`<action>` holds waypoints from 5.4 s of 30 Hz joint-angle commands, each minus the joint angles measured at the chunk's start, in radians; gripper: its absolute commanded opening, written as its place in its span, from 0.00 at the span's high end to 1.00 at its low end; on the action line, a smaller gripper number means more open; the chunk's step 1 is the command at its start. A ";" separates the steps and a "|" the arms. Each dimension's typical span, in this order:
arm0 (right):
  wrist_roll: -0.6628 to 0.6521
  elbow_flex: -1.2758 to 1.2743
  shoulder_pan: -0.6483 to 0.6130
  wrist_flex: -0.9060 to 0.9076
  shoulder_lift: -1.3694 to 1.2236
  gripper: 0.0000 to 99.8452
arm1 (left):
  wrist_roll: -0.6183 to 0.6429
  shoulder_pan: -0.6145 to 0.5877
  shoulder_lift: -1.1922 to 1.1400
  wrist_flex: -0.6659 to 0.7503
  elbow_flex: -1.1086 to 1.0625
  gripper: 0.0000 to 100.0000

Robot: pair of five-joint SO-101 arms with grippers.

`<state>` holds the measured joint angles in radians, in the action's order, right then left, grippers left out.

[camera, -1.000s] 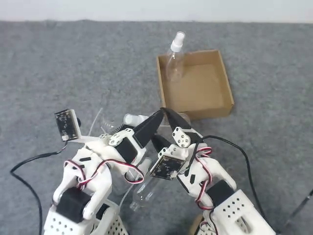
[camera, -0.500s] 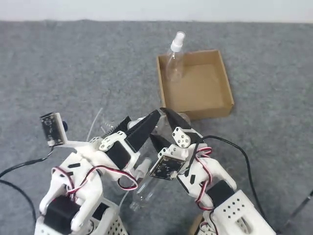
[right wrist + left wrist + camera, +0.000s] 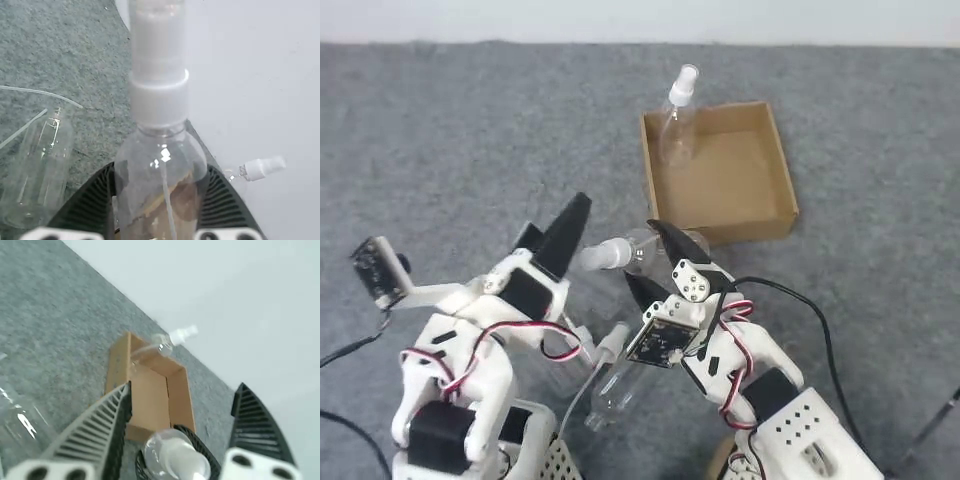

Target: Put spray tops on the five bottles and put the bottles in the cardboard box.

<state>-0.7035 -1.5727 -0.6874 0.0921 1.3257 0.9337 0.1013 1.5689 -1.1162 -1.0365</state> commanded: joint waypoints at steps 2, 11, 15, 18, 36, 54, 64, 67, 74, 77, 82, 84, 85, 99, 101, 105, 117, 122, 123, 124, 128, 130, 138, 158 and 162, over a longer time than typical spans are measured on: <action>0.018 0.051 0.002 -0.004 0.027 0.99 | 0.017 -0.035 0.003 0.037 0.053 0.70; 0.216 0.120 0.128 0.002 0.022 0.99 | 0.018 -0.037 0.003 0.034 0.051 0.70; 0.293 0.144 0.174 0.002 0.022 0.99 | 0.018 -0.080 0.003 0.038 0.042 0.70; 0.319 0.147 0.186 -0.002 0.021 0.99 | 0.017 -0.166 0.003 0.114 -0.001 0.70; 0.407 0.143 0.087 0.002 0.021 0.99 | -0.054 -0.071 0.003 0.600 -0.341 0.70; 0.405 0.141 0.087 0.002 0.021 0.99 | -0.241 0.236 0.003 0.425 -0.346 0.70; 0.405 0.141 0.087 0.002 0.021 0.99 | -0.259 0.278 0.003 0.399 -0.346 0.70; 0.405 0.141 0.087 0.002 0.021 0.99 | -0.256 0.272 0.003 0.400 -0.343 0.70; 0.405 0.141 0.091 0.002 0.021 0.99 | -0.253 0.101 0.003 0.405 -0.294 0.70; 0.405 0.140 0.091 0.002 0.021 0.99 | -0.259 0.054 0.003 0.420 -0.278 0.70; 0.407 0.138 0.093 0.004 0.021 0.99 | -0.282 -0.032 0.003 0.451 -0.286 0.70; 0.411 0.138 0.091 0.004 0.021 0.99 | -0.305 -0.077 0.003 0.451 -0.286 0.70; 0.414 0.138 0.091 0.004 0.021 0.99 | -0.305 -0.098 0.003 0.451 -0.286 0.70; 0.407 0.121 0.105 -0.005 0.030 0.99 | -0.307 -0.189 0.003 0.545 -0.499 0.70; 0.408 0.126 0.120 -0.007 0.030 0.99 | -0.307 -0.213 0.003 0.574 -0.519 0.70; 0.411 0.152 0.159 0.002 0.028 0.99 | -0.308 -0.250 0.003 0.621 -0.562 0.70; 0.414 0.193 0.216 0.004 0.021 0.99 | -0.308 -0.282 0.003 0.692 -0.607 0.70; 0.414 0.288 0.217 0.148 0.021 0.99 | -0.308 -0.282 0.003 0.698 -0.607 0.70; 0.416 0.307 0.217 0.177 0.021 0.99 | -0.308 -0.282 0.003 0.698 -0.607 0.70; 0.416 0.321 0.217 0.196 0.021 0.99 | -0.308 -0.281 0.003 0.698 -0.607 0.70; 0.416 0.331 0.219 0.208 0.021 0.99 | -0.308 -0.279 0.003 0.698 -0.607 0.70; 0.416 0.331 0.219 0.208 0.019 0.99 | -0.308 -0.279 0.003 0.698 -0.607 0.70; 0.416 0.339 0.219 0.206 0.019 0.99 | -0.308 -0.276 0.003 0.698 -0.607 0.70; 0.523 0.436 0.295 -0.015 -0.364 0.99 | -0.308 -0.275 0.003 0.698 -0.616 0.70; 0.546 0.446 0.311 -0.059 -0.417 0.99 | -0.308 -0.275 0.003 0.698 -0.616 0.70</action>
<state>-0.1849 -1.2137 -0.4005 0.0890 0.9329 0.6391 -0.1780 1.5581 -0.4488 -1.6563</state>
